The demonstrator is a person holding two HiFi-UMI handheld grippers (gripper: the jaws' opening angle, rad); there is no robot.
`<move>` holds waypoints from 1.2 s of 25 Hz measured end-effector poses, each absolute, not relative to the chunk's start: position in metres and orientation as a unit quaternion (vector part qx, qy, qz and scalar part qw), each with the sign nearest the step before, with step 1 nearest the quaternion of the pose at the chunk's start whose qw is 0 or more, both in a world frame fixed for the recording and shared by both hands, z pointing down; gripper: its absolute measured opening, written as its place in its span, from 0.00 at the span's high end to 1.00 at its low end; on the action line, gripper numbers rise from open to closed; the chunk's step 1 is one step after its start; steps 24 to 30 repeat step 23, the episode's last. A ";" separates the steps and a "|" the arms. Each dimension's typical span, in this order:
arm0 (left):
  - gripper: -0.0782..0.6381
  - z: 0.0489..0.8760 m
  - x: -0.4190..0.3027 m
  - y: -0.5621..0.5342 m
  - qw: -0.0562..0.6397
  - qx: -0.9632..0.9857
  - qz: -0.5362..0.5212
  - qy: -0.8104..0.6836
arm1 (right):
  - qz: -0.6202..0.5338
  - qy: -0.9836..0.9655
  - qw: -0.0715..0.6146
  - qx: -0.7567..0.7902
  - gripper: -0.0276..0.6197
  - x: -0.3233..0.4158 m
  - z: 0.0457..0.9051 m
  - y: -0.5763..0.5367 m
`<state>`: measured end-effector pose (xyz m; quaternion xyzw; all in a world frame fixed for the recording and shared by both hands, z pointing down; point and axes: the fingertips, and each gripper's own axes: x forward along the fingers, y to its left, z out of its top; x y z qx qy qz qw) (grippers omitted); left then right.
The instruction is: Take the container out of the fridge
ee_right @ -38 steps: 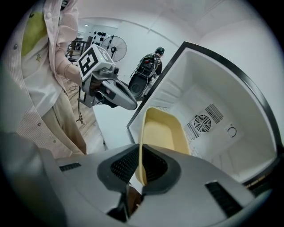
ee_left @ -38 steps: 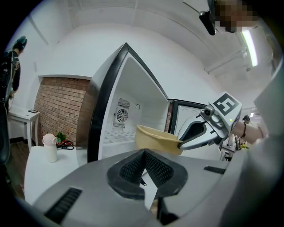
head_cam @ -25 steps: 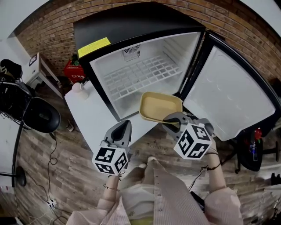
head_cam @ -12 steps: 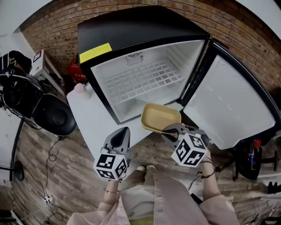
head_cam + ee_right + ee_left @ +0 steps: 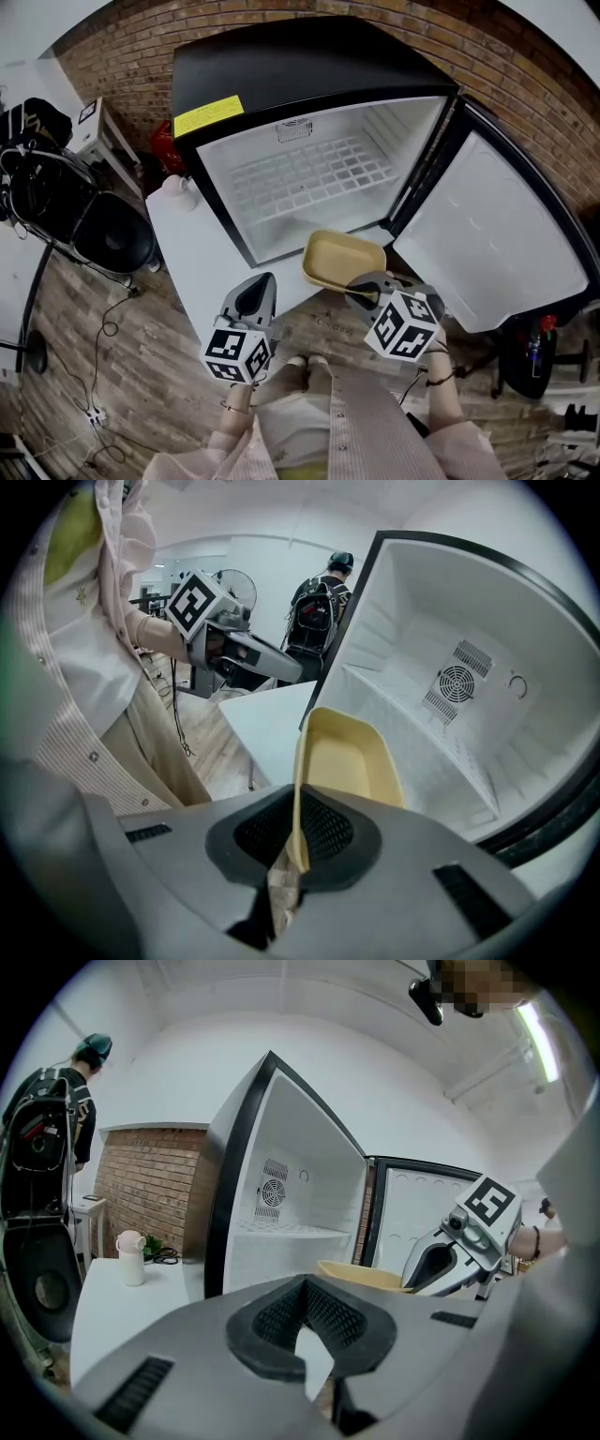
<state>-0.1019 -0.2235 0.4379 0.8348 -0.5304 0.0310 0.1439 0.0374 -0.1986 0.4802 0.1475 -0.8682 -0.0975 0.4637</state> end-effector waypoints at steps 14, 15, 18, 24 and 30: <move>0.90 0.435 -0.111 -0.230 0.137 0.828 0.032 -0.543 | -0.107 -0.872 0.455 0.145 0.93 0.030 0.477 -0.209; 0.90 0.434 -0.112 -0.231 0.136 0.828 0.032 -0.543 | -0.108 -0.872 0.455 0.146 0.93 0.030 0.476 -0.210; 0.90 0.433 -0.114 -0.233 0.134 0.827 0.031 -0.544 | -0.109 -0.872 0.454 0.148 0.93 0.030 0.476 -0.212; 0.90 0.433 -0.113 -0.234 0.134 0.828 0.031 -0.543 | -0.110 -0.872 0.454 0.150 0.93 0.029 0.476 -0.213; 0.90 0.433 -0.113 -0.234 0.134 0.828 0.031 -0.543 | -0.110 -0.872 0.454 0.150 0.93 0.029 0.476 -0.213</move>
